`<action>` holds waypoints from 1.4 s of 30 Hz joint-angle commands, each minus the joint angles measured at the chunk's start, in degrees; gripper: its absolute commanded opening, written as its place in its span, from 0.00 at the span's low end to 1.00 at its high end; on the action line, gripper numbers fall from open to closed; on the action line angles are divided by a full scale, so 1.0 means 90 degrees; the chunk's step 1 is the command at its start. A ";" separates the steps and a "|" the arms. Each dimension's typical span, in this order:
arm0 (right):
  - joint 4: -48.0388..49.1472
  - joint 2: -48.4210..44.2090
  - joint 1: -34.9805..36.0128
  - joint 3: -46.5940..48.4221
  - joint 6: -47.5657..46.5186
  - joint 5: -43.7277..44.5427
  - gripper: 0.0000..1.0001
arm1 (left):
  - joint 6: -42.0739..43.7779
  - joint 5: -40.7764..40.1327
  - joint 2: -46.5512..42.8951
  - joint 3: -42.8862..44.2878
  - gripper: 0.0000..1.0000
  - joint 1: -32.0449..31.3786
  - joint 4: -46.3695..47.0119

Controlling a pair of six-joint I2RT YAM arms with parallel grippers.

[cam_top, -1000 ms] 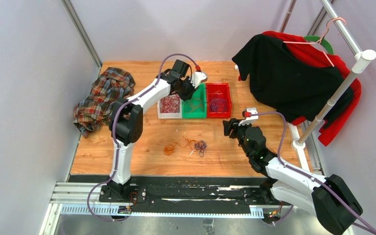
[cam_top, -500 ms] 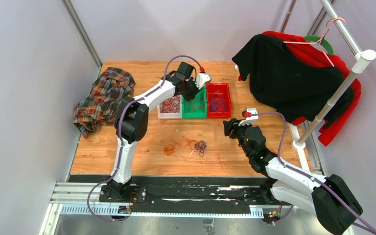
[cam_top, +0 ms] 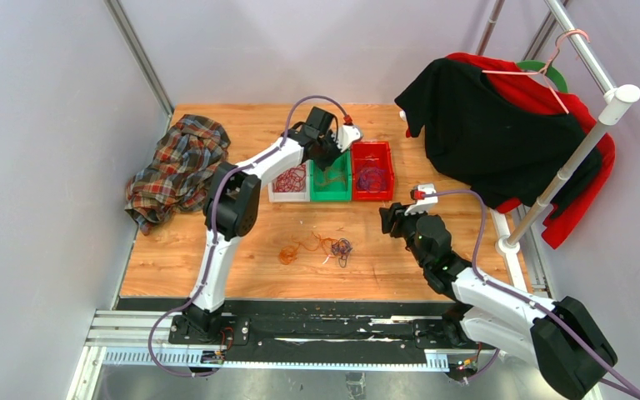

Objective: Untangle the cables

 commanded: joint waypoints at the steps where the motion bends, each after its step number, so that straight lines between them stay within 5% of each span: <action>1: -0.0121 -0.0058 -0.0056 0.0240 0.0020 -0.0103 0.49 | 0.0155 -0.0103 -0.0257 0.0094 0.33 -0.0056 0.0118; 5: -0.0232 -0.0211 -0.0063 0.0244 -0.0059 -0.0055 0.50 | 0.0410 -0.0053 -0.0794 -0.0238 0.66 -0.0056 -0.0237; 9: -0.0425 -0.0327 -0.0055 0.0328 -0.0069 -0.0066 0.53 | 0.0414 0.0052 -0.1346 -0.0304 0.79 -0.0056 -0.0740; 12: -0.0548 -0.0411 -0.0063 0.0388 -0.0085 -0.0098 0.54 | 0.0332 0.0160 -0.1751 -0.0140 0.99 -0.0055 -0.1253; 17: -0.0821 -0.0524 -0.0063 0.0587 -0.0228 -0.0144 0.56 | 0.0378 0.0461 -0.2841 -0.0707 0.98 -0.0046 -0.2076; 27: -0.0860 -0.0521 -0.0050 0.0611 -0.0176 -0.0311 0.58 | 0.0892 0.1058 -0.5532 -0.4597 0.99 -0.0046 -0.2701; 35: -0.0772 -0.0451 -0.0054 0.0572 -0.0119 -0.0365 0.58 | 0.0181 0.0935 -0.5524 -0.6029 0.77 -0.0040 -0.1752; 42: -0.0775 -0.0477 -0.0048 0.0529 -0.0035 -0.0439 0.58 | -0.0140 0.0896 -0.5037 -0.6192 0.71 -0.0046 -0.0950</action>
